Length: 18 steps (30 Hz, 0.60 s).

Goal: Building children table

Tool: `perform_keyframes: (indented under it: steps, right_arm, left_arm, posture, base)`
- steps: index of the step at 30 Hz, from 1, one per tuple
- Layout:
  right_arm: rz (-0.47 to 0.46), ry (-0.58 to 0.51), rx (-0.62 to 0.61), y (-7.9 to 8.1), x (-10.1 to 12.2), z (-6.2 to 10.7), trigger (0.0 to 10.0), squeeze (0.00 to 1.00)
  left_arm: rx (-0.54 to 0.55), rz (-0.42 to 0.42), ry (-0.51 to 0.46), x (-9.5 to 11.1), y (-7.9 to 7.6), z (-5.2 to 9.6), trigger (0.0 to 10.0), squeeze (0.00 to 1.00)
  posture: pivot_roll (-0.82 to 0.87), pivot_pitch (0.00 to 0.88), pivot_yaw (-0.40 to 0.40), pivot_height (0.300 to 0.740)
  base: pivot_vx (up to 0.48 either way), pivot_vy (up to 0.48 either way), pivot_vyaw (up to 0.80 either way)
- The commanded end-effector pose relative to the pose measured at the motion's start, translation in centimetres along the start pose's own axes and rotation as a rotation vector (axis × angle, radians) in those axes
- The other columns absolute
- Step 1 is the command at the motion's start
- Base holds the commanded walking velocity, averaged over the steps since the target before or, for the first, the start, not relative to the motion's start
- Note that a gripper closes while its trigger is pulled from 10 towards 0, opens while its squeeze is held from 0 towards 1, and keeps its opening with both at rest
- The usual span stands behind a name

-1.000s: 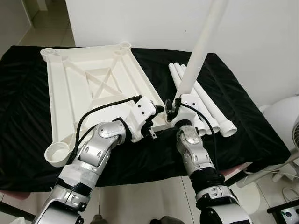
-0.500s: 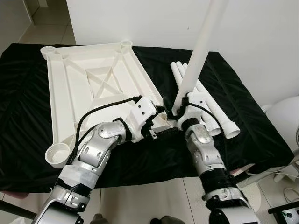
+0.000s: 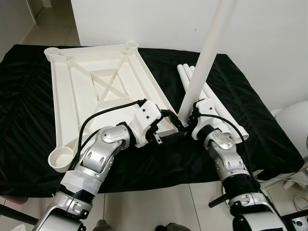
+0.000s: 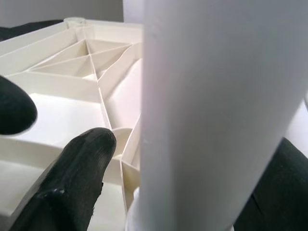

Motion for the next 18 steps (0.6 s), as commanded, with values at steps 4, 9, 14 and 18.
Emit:
perform_keyframes:
  steps: [4, 9, 14, 18]
  right_arm:
    - [0.024, 0.013, 0.072, -0.8, 0.2, -0.6, 6.6, 0.00]
    - [0.019, 0.031, 0.100, -1.0, -0.1, -0.8, 0.0, 0.00]
    - [0.009, 0.044, 0.124, -0.9, -0.6, -0.6, 0.0, 0.00]
    - [-0.009, 0.051, 0.116, -0.8, -1.2, -0.2, 0.0, 0.00]
  left_arm:
    - [-0.103, -0.006, 0.017, -0.1, -0.9, 0.1, 10.0, 0.00]
    - [-0.101, -0.009, 0.018, 0.0, -0.9, 0.1, 10.0, 0.00]
    - [-0.095, -0.010, 0.018, 0.0, -0.8, 0.2, 10.0, 0.00]
    - [-0.094, -0.008, 0.017, 0.0, -0.8, 0.1, 10.0, 0.00]
  posture:
    - [0.07, 0.000, -0.082, 0.740]
    - [0.07, 0.000, -0.085, 0.740]
    - [0.07, 0.000, -0.089, 0.740]
    - [0.07, 0.000, -0.085, 0.740]
  base:
    - [0.000, 0.000, 0.00]
    - [0.000, 0.000, 0.00]
    - [0.000, 0.000, 0.00]
    - [0.000, 0.000, 0.00]
Point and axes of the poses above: a point about 5 cm out from each wrist's last joint towards the gripper, its own z axis pointing back from the gripper into the wrist, its own x axis along the axis of the wrist's last joint, y = z × x, the point moved 1 cm from there along -z, pointing out of the wrist towards the gripper, and after that the axes turned 8 degrees about z, right-handed, at the moved point
